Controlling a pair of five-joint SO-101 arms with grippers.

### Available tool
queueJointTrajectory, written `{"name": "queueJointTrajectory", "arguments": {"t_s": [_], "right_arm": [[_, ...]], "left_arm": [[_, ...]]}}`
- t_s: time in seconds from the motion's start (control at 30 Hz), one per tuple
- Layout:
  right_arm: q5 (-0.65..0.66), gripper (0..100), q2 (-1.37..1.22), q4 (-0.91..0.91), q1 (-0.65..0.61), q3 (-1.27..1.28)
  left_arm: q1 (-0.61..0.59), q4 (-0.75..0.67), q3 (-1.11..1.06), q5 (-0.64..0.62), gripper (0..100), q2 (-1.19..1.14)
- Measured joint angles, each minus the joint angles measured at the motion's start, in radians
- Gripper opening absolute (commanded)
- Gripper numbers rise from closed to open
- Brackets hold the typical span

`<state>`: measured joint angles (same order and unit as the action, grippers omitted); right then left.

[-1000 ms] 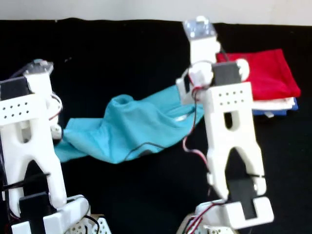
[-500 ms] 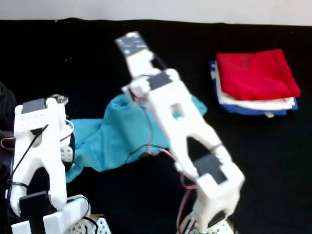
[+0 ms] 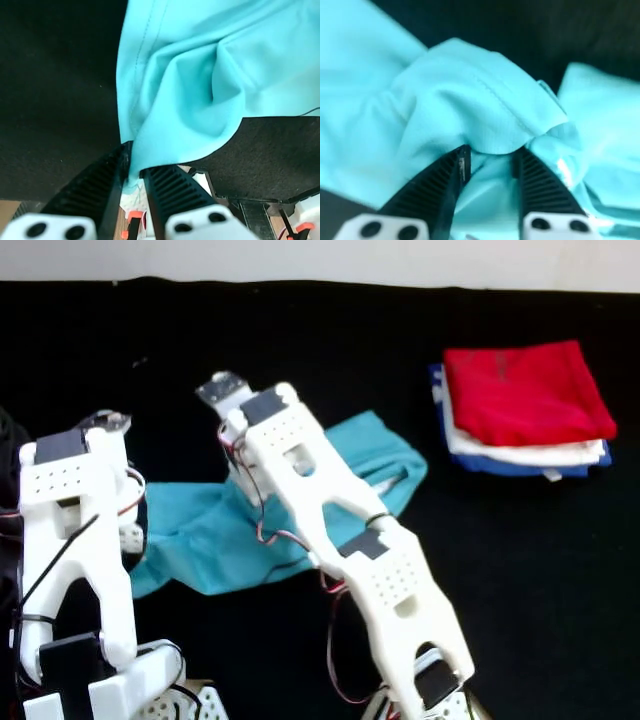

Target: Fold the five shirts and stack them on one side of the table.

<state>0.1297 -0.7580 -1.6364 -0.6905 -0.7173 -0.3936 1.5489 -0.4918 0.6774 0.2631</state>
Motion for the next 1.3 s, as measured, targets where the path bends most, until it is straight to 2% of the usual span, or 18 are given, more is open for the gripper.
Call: {"name": "queueJointTrajectory", "arguments": {"t_s": [0.17,0.33,0.53,0.7,0.8,0.93,1.03,1.17,1.3], "right_arm": [[0.023,10.5,0.0,-0.103,0.02,-0.015],[0.023,10.5,0.109,-0.107,0.028,0.144],[0.025,10.8,0.44,-0.074,0.028,0.532],[0.028,11.0,0.773,0.083,0.028,0.971],[0.028,15.4,0.957,0.114,0.028,1.165],[0.028,24.6,1.154,0.117,0.029,1.191],[0.023,25.1,1.221,0.14,0.041,1.149],[-0.029,25.2,1.221,0.27,0.1,1.126],[-0.04,25.2,1.089,0.347,0.124,1.126]], "left_arm": [[0.0,0.0,0.008,0.0,1,0.0],[0.0,0.0,0.008,0.0,1,0.0],[0.0,0.0,0.008,0.0,1,0.0],[0.0,0.0,0.008,0.0,1,0.0],[0.0,0.0,0.008,0.0,1,0.0],[0.0,0.0,0.008,0.0,1,0.0],[0.0,0.0,0.008,0.0,1,0.0],[0.0,0.0,0.008,0.0,1,0.0],[0.0,0.0,0.008,0.0,1,0.0]]}}
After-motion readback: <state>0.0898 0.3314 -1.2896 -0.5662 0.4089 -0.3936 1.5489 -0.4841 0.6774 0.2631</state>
